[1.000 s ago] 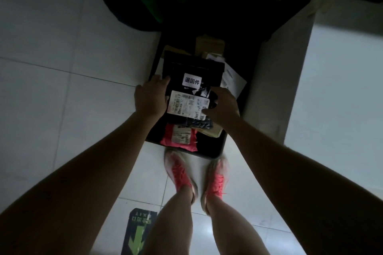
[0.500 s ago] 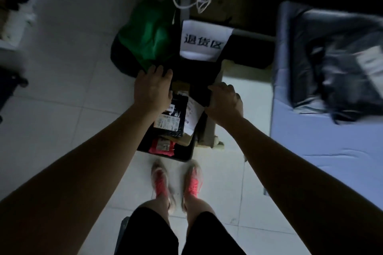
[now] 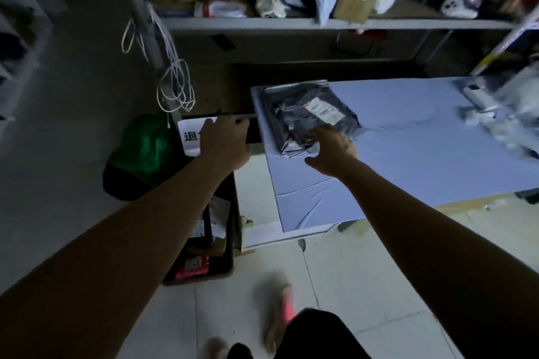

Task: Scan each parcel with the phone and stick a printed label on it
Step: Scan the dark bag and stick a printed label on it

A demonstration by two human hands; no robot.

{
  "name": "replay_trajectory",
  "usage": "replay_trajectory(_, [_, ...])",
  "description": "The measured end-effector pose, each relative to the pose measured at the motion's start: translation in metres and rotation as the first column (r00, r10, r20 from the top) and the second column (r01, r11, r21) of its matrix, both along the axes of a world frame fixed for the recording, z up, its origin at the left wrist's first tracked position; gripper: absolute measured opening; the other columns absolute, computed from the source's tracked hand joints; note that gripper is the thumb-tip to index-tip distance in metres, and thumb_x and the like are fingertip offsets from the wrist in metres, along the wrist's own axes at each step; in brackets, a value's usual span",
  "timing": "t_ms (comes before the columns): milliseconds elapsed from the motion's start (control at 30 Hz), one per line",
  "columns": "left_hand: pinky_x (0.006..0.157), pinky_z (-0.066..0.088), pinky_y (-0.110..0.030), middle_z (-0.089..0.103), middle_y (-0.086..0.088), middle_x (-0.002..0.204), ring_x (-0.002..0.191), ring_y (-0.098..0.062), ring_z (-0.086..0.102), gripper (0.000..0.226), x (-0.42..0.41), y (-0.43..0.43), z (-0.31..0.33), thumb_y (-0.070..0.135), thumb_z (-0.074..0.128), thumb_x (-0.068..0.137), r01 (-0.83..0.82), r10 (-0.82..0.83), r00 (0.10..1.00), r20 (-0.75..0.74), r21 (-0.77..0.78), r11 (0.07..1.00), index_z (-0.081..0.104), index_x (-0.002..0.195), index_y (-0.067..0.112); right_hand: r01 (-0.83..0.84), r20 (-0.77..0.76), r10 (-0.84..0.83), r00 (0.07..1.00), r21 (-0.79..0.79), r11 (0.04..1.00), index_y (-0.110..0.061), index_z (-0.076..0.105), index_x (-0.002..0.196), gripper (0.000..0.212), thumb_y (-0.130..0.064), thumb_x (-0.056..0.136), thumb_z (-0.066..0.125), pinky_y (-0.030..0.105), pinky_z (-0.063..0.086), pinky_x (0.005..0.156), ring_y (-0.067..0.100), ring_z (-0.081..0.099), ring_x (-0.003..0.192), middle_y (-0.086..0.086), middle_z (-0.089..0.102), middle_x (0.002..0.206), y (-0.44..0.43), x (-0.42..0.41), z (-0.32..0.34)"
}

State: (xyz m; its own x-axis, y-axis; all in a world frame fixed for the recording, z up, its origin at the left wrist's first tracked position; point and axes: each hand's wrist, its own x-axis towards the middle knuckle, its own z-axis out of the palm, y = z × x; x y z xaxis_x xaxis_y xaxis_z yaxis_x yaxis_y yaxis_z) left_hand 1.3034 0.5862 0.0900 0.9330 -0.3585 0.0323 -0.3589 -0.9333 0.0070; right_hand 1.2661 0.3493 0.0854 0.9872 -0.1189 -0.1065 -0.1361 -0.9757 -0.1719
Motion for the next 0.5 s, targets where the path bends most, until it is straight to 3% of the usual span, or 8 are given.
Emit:
replay_trajectory(67, [0.102,0.038,-0.048,0.055,-0.008,0.131,0.125,-0.033,0.051,0.047,-0.012,-0.024,0.010,0.037,0.058,0.093,0.020,-0.022,0.998,-0.054,-0.031,0.999,0.050,0.136,0.019,0.024,0.002,-0.024,1.000,-0.009,1.000,-0.030,0.057,0.136,0.062,-0.038,0.079,0.080,0.040,0.047,0.102,0.027,0.050,0.132,0.003,0.054,0.142,-0.024,-0.015,0.009])
replay_trajectory(233, [0.097,0.044,-0.042,0.059,-0.005,0.130,0.120,-0.031,0.058,0.042,-0.024,-0.089,0.016,0.043,0.055,0.096,0.078,-0.078,0.997,-0.017,0.001,0.997,0.054,0.131,0.020,0.036,0.023,-0.036,0.999,-0.014,0.999,-0.032,0.052,0.142,0.068,-0.037,0.080,0.080,0.040,0.046,0.101,0.027,0.049,0.132,0.002,0.053,0.143,-0.093,-0.026,0.017])
replay_trajectory(400, [0.098,0.049,-0.046,0.061,-0.006,0.129,0.116,-0.030,0.061,0.047,-0.025,-0.156,0.004,0.052,0.050,0.097,-0.005,0.007,0.999,-0.051,0.046,0.999,0.049,0.131,0.020,-0.049,-0.011,0.049,0.999,0.002,0.999,-0.029,0.050,0.144,0.069,-0.035,0.081,0.079,0.041,0.045,0.102,0.028,0.047,0.133,0.004,0.052,0.144,-0.166,-0.008,0.008])
replay_trajectory(500, [0.098,0.049,-0.049,0.062,-0.007,0.126,0.113,-0.031,0.061,0.043,-0.027,-0.187,-0.011,0.049,0.051,0.098,-0.109,0.107,0.982,-0.153,-0.004,0.994,0.048,0.130,0.020,-0.109,-0.042,0.110,0.993,0.030,0.994,-0.029,0.050,0.143,0.069,-0.036,0.082,0.079,0.043,0.046,0.102,0.029,0.046,0.134,0.005,0.052,0.142,-0.199,0.012,0.003])
